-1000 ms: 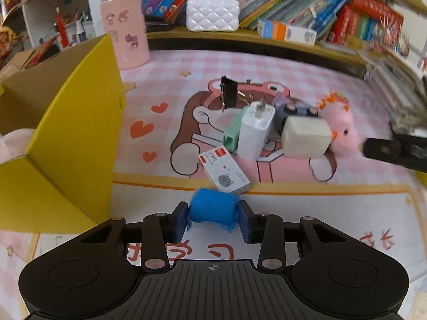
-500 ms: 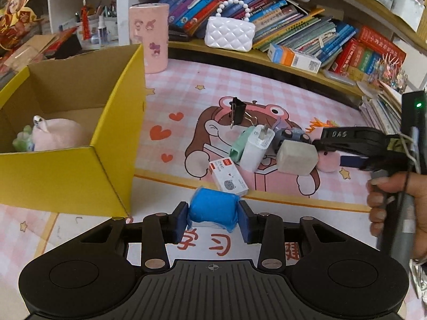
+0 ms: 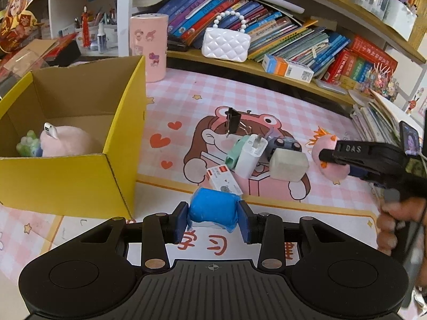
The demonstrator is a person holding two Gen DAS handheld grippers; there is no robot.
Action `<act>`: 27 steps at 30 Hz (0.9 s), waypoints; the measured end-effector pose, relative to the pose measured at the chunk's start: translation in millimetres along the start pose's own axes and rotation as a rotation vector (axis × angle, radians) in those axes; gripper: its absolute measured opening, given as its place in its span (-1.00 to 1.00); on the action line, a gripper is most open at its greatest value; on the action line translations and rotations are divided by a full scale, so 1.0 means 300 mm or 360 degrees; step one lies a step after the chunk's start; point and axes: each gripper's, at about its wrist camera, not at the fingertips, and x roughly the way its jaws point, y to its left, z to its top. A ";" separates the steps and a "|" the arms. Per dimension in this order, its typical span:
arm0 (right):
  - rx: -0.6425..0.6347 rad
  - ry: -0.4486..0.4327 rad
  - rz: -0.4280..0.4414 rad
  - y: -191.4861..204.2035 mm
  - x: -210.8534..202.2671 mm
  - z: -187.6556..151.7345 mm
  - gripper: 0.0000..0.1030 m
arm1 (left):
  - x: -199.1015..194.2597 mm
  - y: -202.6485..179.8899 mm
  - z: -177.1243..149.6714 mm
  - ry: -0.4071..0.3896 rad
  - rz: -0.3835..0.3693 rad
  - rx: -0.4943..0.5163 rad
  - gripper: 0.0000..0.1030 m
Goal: Organize objects
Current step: 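Carry the blue toy and pink chick over the yellow box with both grippers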
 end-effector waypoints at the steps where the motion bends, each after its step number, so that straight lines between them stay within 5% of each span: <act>1: -0.0008 -0.0007 0.0002 0.010 -0.023 -0.013 -0.24 | -0.006 0.003 -0.003 -0.0004 -0.0009 -0.0003 -0.27; 27: -0.0211 0.0117 -0.0056 0.384 -0.403 -0.457 -0.24 | -0.240 0.325 -0.187 -0.0059 -0.0153 0.0017 -0.28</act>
